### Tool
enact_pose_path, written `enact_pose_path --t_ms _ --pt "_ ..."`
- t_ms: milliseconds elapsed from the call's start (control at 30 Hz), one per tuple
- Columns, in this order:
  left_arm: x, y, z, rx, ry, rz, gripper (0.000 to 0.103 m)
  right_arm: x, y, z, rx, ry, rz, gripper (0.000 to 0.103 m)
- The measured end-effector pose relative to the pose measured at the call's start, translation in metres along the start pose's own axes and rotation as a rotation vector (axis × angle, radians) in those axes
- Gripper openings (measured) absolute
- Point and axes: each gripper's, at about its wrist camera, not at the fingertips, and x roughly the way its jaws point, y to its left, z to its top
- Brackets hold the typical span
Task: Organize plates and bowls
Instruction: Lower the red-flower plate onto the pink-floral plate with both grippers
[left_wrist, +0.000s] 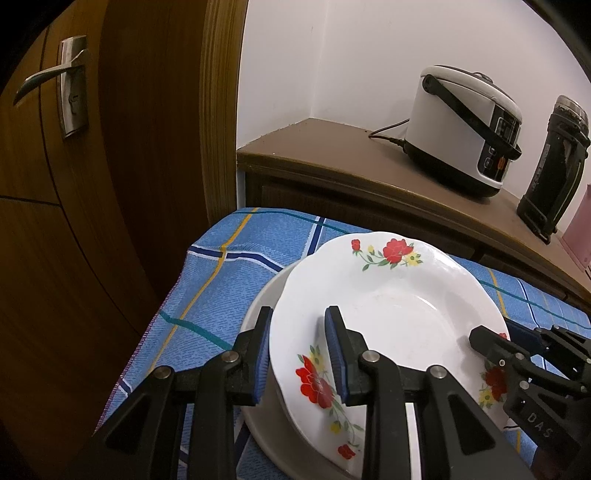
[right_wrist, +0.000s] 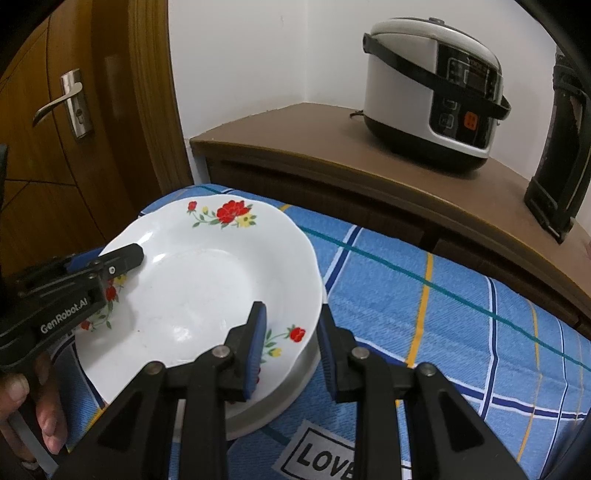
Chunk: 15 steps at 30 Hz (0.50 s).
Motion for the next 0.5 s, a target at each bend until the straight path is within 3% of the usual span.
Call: enact_pose_path --t_ms 500 --pt "0.0002 0.0005 0.0001 0.000 0.000 -0.001 0.031 0.0003 0.0023 -0.0009 -0.017 -0.003 -0.006 0.029"
